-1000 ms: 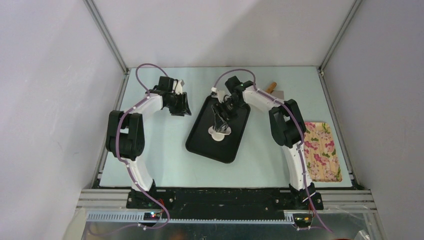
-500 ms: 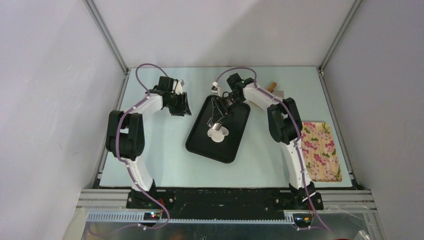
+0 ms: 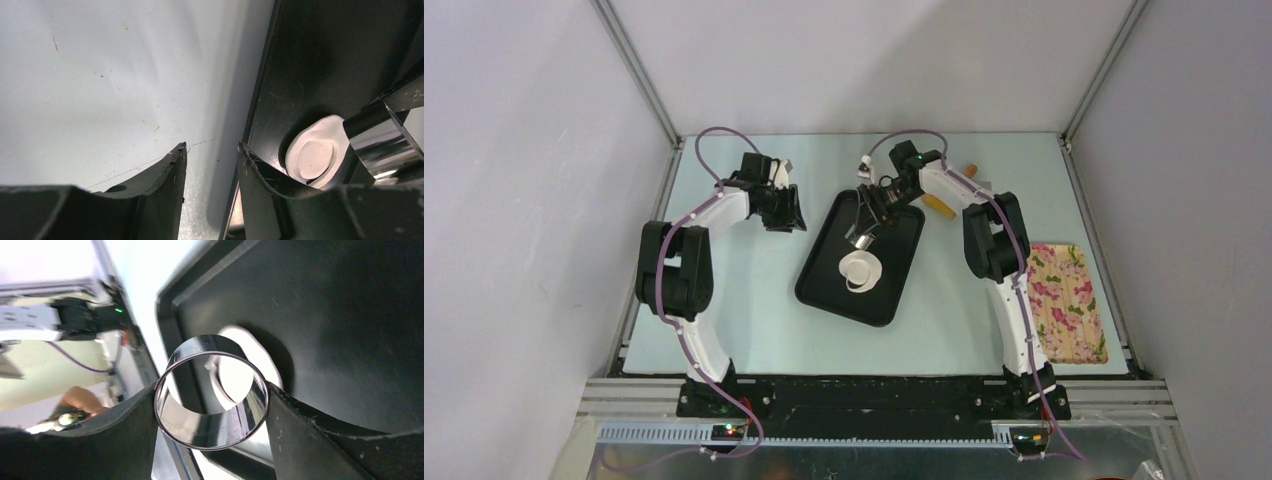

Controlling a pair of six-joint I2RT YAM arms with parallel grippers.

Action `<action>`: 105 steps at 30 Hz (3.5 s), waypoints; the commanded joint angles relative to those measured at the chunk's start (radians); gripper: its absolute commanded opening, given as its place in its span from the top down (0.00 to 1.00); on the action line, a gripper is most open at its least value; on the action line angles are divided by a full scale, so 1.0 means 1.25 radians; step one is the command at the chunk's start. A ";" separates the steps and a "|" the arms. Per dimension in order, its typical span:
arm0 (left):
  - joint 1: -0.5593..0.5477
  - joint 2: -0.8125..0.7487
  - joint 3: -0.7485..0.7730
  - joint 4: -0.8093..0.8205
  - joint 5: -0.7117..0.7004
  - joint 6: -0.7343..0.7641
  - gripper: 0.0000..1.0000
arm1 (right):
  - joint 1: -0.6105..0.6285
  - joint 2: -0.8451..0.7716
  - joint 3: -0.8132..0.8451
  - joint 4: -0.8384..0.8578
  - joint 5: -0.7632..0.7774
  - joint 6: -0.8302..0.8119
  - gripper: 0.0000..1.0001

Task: Roll out the dumpling wrappers from the dough

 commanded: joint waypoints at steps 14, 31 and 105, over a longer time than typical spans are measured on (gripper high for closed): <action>0.006 -0.037 -0.010 0.007 -0.007 0.004 0.53 | 0.136 -0.327 -0.287 0.132 0.572 -0.199 0.99; 0.006 -0.038 -0.008 0.007 -0.006 0.003 0.53 | 0.297 -0.323 -0.337 0.198 0.739 -0.249 1.00; 0.010 -0.033 -0.011 0.011 -0.003 0.001 0.53 | 0.345 -0.215 -0.217 0.104 0.806 -0.239 1.00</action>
